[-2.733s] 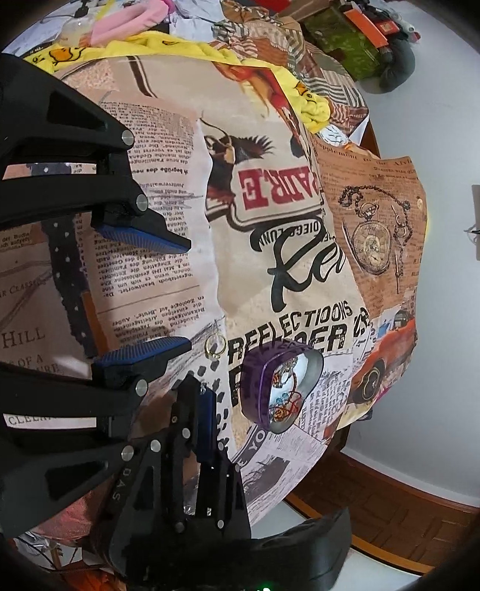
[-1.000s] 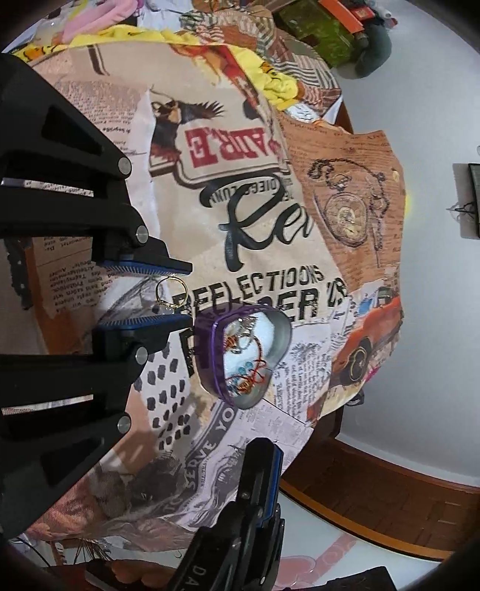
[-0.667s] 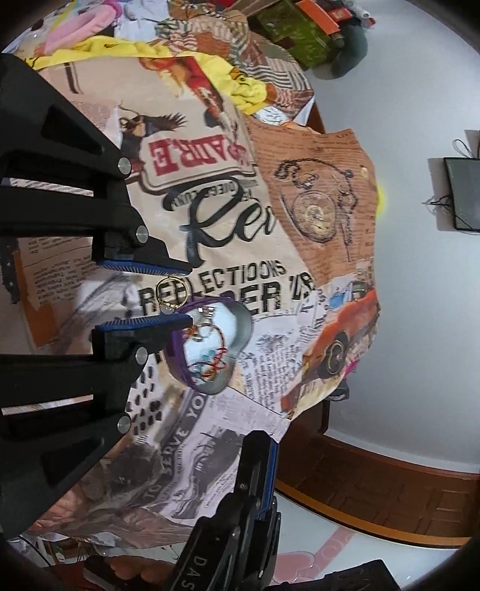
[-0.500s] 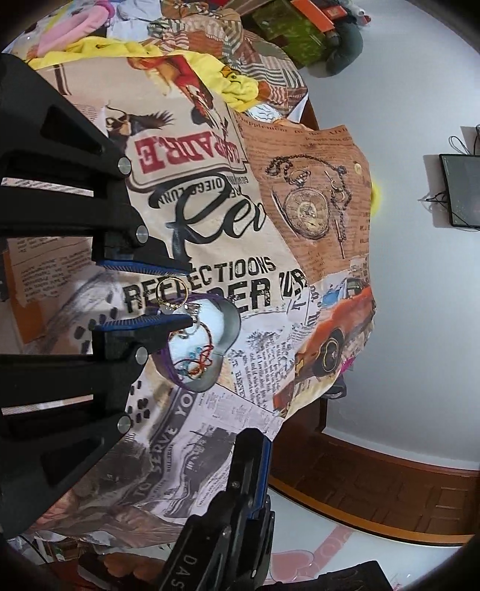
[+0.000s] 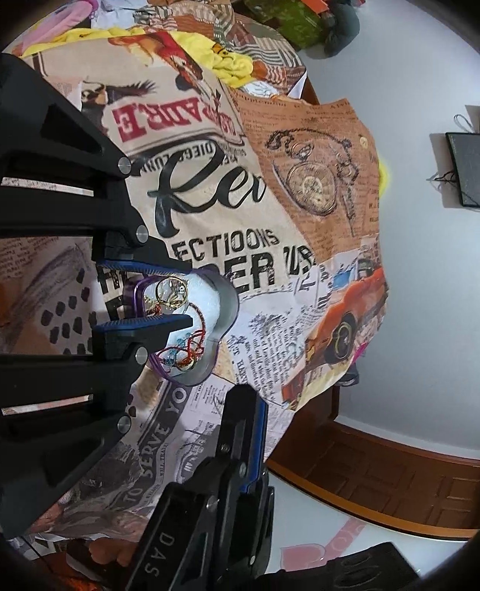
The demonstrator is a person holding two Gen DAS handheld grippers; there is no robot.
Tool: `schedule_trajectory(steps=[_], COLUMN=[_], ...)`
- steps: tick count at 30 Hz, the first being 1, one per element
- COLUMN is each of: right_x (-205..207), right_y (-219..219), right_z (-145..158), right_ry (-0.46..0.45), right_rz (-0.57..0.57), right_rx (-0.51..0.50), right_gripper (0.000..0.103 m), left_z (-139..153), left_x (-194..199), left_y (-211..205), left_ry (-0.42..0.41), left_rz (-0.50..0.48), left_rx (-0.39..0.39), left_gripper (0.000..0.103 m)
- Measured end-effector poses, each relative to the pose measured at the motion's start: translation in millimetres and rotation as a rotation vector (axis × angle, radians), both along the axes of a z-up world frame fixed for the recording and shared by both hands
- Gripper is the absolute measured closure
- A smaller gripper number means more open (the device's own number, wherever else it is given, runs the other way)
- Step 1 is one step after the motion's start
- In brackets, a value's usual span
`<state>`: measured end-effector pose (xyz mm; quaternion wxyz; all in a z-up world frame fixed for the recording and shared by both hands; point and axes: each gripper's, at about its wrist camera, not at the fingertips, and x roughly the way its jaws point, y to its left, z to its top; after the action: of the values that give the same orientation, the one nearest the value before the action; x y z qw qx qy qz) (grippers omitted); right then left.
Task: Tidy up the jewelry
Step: 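Lower the gold ring into the tin and open the left tool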
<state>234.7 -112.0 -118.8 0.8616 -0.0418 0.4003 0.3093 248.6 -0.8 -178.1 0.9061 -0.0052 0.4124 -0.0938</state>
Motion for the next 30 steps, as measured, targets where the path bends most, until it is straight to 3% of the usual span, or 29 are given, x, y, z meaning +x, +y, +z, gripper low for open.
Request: schedule_trajectory(steps=[21, 27, 30], right_x=[20.1, 18.9, 18.5], right_y=[12.5, 14.9, 14.3], right_z=[-26.6, -26.8, -24.9], right_ry=[0.107, 0.104, 0.105], right_rz=[0.04, 0.039, 0.038], right_rx=[0.006, -0.017, -0.019], right_gripper=[0.094, 0.094, 0.092], left_z=[-17.7, -17.6, -15.2], left_x=[13.2, 10.8, 8.1], left_y=[-8.5, -11.3, -11.4], left_ry=[0.049, 0.046, 0.04], left_rz=[-0.021, -0.018, -0.02], left_rx=[0.002, 0.026, 0.029], left_gripper=[0.083, 0.069, 0.069])
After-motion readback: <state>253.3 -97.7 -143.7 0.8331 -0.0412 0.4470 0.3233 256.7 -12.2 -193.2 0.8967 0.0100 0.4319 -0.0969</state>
